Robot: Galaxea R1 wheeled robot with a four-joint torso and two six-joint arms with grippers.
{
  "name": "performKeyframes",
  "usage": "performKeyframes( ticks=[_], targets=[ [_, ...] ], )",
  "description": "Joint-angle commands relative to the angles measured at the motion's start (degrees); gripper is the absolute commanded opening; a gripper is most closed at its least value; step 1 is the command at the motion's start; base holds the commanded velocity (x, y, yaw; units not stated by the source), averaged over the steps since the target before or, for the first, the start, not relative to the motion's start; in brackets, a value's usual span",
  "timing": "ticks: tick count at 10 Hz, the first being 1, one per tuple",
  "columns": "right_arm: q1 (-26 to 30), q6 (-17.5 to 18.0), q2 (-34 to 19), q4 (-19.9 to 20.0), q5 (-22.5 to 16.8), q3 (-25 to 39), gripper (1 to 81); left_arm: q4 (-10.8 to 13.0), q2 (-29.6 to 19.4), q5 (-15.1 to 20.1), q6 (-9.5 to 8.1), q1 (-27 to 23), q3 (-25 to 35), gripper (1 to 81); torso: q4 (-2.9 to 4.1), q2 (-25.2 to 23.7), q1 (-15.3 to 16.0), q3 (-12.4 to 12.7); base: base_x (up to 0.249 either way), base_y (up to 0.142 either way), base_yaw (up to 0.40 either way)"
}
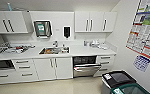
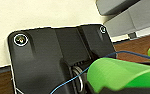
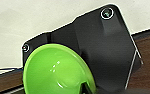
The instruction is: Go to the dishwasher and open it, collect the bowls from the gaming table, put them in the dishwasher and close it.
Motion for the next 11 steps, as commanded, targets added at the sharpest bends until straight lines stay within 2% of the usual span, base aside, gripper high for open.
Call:
performKeyframes(
  ticks=[1, 11],
  targets=[
    [2.86, -0.09, -0.01, -0.24, -2.10, 0.23, 1.0, 0.02, -1.08, 1.03, 0.03, -2.80, 0.21, 1.0, 0.00, 0.00, 0.00, 0.00, 0.134, 0.000, 0.000],
    [2.78, -0.09, -0.19, -0.24, -2.10, 0.23, 1.0, 0.02, -1.08, 1.03, 0.03, -2.80, 0.21, 1.0, 0.00, 0.00, -0.02, 0.00, 0.140, 0.000, 0.000]
  ],
)
